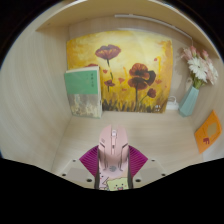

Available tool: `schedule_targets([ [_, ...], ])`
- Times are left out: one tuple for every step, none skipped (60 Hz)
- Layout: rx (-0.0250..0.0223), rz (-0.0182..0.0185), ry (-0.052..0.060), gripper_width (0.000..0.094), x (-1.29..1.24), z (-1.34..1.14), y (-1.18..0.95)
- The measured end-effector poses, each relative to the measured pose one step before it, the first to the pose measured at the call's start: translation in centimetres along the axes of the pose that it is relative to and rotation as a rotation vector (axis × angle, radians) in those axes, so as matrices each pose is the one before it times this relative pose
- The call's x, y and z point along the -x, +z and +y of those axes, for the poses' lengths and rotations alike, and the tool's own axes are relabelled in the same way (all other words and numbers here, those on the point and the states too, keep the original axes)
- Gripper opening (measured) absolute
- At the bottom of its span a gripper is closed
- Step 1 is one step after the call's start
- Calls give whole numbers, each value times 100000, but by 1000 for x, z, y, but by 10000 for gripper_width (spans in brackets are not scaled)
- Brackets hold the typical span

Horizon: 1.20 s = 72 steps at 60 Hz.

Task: Arrange mouse

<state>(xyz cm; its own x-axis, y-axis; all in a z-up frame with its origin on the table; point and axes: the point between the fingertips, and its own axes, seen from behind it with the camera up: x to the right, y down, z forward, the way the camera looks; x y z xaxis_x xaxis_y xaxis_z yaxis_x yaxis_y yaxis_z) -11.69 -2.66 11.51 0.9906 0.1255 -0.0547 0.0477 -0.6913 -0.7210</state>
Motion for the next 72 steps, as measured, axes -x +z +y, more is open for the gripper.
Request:
schedule_targets([
  [1499, 723, 228, 378, 278, 1187, 593],
  [1918, 280, 21, 378, 157, 1103, 420],
  [1652, 320, -48, 378, 95, 1004, 371],
  [1380, 438, -23, 378, 32, 944, 395],
  [1305, 593, 95, 378, -29, 888, 370],
  [1252, 683, 110, 379, -19, 869, 354],
  [1167, 675, -18, 379, -50, 802, 323],
  [1005, 668, -158, 380, -61, 727, 300],
  [881, 684, -149, 379, -88, 661, 296],
  [921, 364, -118, 379, -207, 648, 248],
  [775, 712, 39, 379, -70, 535, 211],
  [547, 534, -87, 379, -62, 574, 265],
  [591, 508, -20, 378, -75, 467, 206],
  [438, 475, 104, 379, -94, 437, 212],
  [381, 490, 263, 379, -84, 351, 201],
  [336, 471, 293, 379, -86, 331, 186],
  [423, 384, 190, 379, -72, 333, 178],
  [614, 228, 131, 379, -41, 359, 182],
  [1228, -173, 176, 379, -105, 301, 10],
  [674, -88, 376, 381, 10, 342, 171],
  [580, -271, 433, 380, 74, 361, 94],
  [-84, -316, 519, 381, 54, -8, -79],
  [-958, -216, 351, 381, 6, -162, -17],
  [-545, -202, 32, 380, -1, 39, 78],
  [64, -163, -46, 382, -5, 81, 13],
  [144, -204, 266, 392, 0, -40, 29],
  [-141, -243, 493, 400, 2, 7, 5],
  [196, -310, 600, 427, 18, 82, 7],
  [242, -101, 518, 437, 33, 58, 55],
  [448, -169, 38, 458, 10, 96, 67],
  [476, -75, -210, 476, 12, 79, 56],
  [-42, -73, -343, 485, 14, -66, -18],
  [-293, 50, -203, 495, -16, -90, 7],
  [286, 54, 13, 506, -11, 64, 30],
  [293, -89, 171, 518, 13, 98, 31],
  [595, -39, 236, 529, 17, 87, -3],
  [649, -103, 334, 552, -43, 72, -61],
  [803, 149, 683, 585, -38, 102, -123],
  [352, 576, 801, 626, -165, -16, -165],
  [-175, 667, 932, 665, -159, -160, -265],
  [-600, 797, 762, 688, -232, -261, -338],
  [-1001, 362, 372, 687, -227, -339, -266],
  [-959, 228, 560, 686, -130, -374, -440],
  [-1151, 203, 668, 684, -42, -333, -337],
  [-813, -5, 642, 686, -48, -323, -428],
  [-826, -130, 669, 686, -17, -341, -472],
  [-815, -205, 490, 686, 0, -350, -488],
  [-838, -226, 388, 685, -9, -385, -524],
  [-826, -252, 276, 684, -30, -405, -564],
  [-865, -211, 190, 686, -50, -426, -591],
  [-1041, -117, 135, 687, -86, -485, -648],
  [-1183, -22, 10, 687, -98, -517, -683],
  [-1135, 60, 17, 687, -90, -552, -832],
  [-1466, 74, -18, 686, -109, -560, -661],
  [-1492, 135, -29, 687, -146, -557, -696],
  [-1456, 142, -59, 687, -121, -550, -679],
  [-1316, 16, -22, 688, -118, -526, -695],
  [-1200, -42, -65, 688, -138, -503, -715],
  [-805, -18, -32, 687, -129, -561, -792],
  [-1121, -53, 44, 685, -124, -472, -707],
  [-1131, -88, 109, 685, -132, -421, -687],
  [-1008, -25, 92, 687, -162, -382, -629],
  [-893, 12, 157, 687, -137, -382, -646],
  [-915, 35, 119, 686, -85, -409, -626],
  [-1038, -69, -40, 685, -91, -382, -590],
  [-991, -115, -222, 683, -99, -337, -557],
  [-1041, 1, -338, 683, -99, -161, -458],
  [-521, -113, -393, 685, -254, -197, -542],
  [-517, 116, -328, 685, -195, -139, -536],
  [-550, 149, -306, 683, -186, -162, -484],
  [-588, 155, -257, 683, -193, -135, -490],
  [-547, 138, -253, 683, -165, -85, -468],
])
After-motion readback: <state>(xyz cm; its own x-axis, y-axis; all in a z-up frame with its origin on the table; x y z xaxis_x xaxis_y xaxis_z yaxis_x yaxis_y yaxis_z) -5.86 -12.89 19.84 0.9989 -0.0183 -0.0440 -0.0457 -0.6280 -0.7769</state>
